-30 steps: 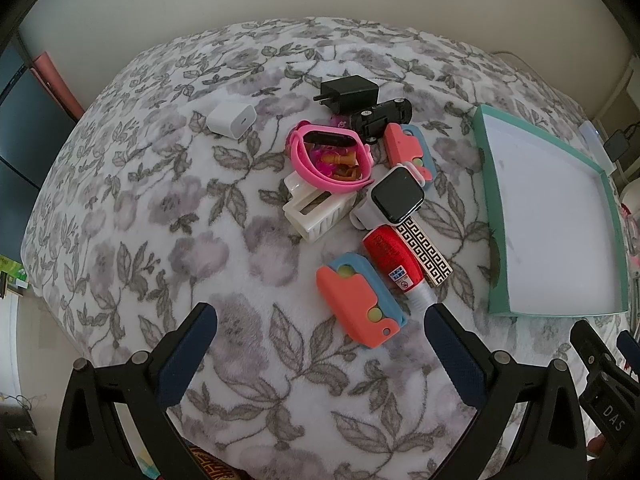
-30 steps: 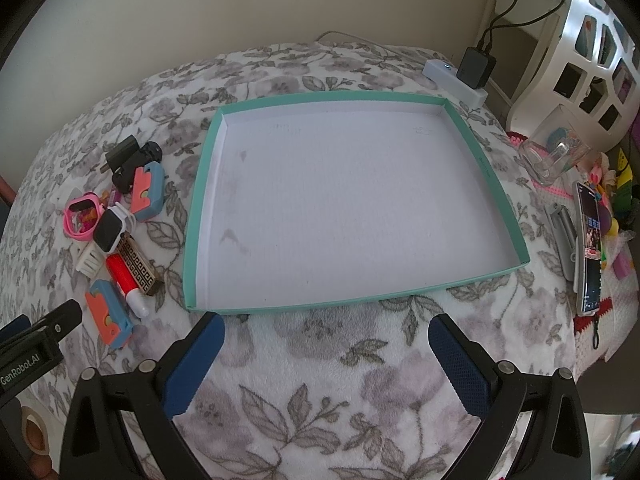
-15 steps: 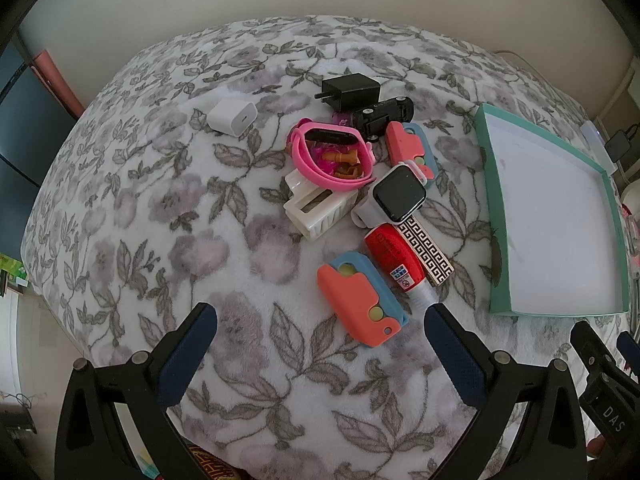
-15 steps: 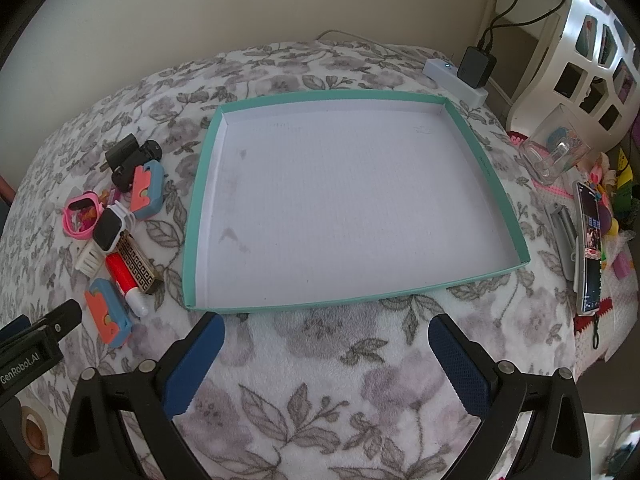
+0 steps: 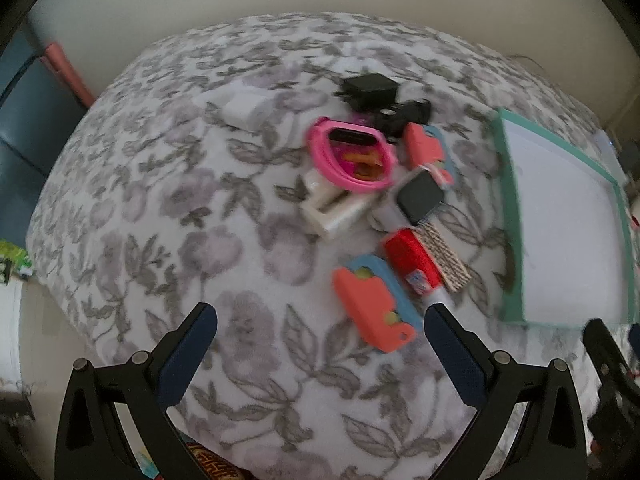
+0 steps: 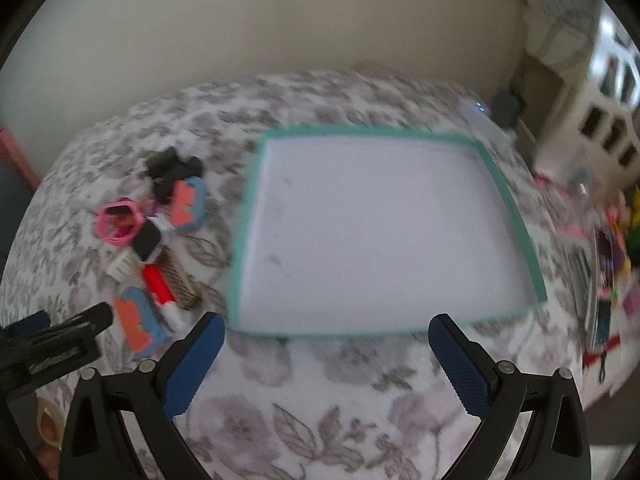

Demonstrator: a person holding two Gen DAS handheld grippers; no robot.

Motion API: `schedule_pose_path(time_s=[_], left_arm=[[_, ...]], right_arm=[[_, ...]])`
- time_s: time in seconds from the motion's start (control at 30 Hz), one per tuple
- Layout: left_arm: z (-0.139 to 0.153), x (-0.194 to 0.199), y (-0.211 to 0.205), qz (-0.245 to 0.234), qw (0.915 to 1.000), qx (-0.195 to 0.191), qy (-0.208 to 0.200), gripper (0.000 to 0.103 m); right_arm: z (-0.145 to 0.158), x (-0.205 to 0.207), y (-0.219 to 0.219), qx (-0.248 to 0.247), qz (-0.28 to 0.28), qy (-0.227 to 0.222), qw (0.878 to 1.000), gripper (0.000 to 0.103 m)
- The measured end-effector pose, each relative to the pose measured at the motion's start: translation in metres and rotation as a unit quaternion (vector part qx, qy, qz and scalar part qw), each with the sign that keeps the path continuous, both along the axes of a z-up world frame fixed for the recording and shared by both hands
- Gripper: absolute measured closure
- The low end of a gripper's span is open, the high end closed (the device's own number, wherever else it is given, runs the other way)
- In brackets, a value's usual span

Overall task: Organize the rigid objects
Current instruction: 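Move the left tool to the orange-blue block while the right tool approaches the red bottle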

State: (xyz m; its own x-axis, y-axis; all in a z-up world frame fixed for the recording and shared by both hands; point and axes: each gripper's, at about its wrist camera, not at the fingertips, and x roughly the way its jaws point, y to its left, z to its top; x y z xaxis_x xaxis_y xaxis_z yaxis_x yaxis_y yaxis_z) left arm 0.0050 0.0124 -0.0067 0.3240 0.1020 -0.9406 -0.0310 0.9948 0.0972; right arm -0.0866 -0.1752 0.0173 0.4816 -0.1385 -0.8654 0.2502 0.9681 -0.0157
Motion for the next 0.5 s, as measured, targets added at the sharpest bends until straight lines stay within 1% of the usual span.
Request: schedule_pose_path(time_s=[0.1,0.23,0.37,0.5], left_arm=[[-0.002,0.004,0.010,0.024,0.9997,0.004,-0.003,0.000],[-0.010,0.011,0.017,0.041,0.9991,-0.004,0.006,0.000],[-0.022,0.017,0.012,0.028,0.9992,-0.014,0.026,0.000],[-0.036,0.022,-0.001,0.001,0.9989,-0.004,0.046,0.000]], right_arm=[[-0.001,0.007,0.014,0.012,0.030,0.002,0.999,0.000],[-0.011,0.019,0.022,0.011,0.042,0.026,0.999,0.000],[-0.015,0.031,0.020,0.002,0.037,0.033,0.999,0.000],[-0.016,0.043,0.010,-0.005,0.020,0.035,0.999,0.000]])
